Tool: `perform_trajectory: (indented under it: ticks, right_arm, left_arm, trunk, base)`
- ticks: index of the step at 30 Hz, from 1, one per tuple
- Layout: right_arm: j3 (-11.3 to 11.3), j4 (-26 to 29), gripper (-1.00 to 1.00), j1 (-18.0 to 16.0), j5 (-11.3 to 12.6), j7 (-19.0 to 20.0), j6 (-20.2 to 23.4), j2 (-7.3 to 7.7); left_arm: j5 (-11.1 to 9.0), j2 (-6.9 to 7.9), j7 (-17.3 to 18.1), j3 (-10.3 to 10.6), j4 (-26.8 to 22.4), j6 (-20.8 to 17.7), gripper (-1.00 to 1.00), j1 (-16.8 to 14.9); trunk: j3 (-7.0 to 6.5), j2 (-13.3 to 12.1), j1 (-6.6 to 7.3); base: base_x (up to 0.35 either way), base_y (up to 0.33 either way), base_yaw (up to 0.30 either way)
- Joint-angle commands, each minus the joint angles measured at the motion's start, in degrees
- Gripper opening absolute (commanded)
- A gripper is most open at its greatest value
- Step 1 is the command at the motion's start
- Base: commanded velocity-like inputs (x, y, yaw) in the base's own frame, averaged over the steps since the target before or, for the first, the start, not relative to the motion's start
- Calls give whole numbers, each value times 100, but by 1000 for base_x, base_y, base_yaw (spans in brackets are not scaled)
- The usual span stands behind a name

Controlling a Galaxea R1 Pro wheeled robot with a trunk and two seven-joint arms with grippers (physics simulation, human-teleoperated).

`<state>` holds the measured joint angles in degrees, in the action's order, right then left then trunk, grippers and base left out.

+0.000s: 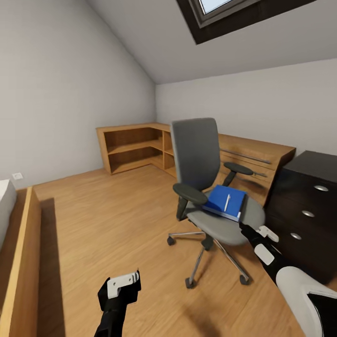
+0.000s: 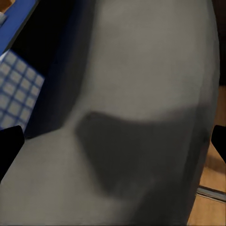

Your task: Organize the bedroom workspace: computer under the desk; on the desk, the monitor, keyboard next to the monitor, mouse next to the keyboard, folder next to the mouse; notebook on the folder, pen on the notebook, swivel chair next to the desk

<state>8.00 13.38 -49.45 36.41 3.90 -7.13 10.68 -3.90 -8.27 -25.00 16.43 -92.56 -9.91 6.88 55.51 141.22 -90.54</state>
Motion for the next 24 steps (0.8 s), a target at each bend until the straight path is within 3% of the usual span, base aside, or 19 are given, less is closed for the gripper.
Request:
perform_trajectory:
  ticks: [1,14,18,24]
  right_arm:
    - [-53,-11,100,-4,86,66,-15,-5]
    - [-64,-11,100,-4,86,67,-7,-3]
    - [-56,-11,100,-4,86,67,-7,-2]
    - [-57,-11,100,-4,86,67,-8,-3]
  left_arm:
    - [-41,1,-31,9,-7,-20,100,-2]
    - [-46,1,-24,18,-7,-20,100,-2]
    - [-44,1,-23,18,-7,-23,100,-2]
    - [-48,1,-23,27,-7,-27,100,-2]
  trunk:
    - [4,1,-3]
    - [4,1,-3]
    - [4,1,-3]
    - [4,1,-3]
  base:
    - [324,0,1]
    - [294,102,0]
    - [-41,7,0]
    - [-286,1,0]
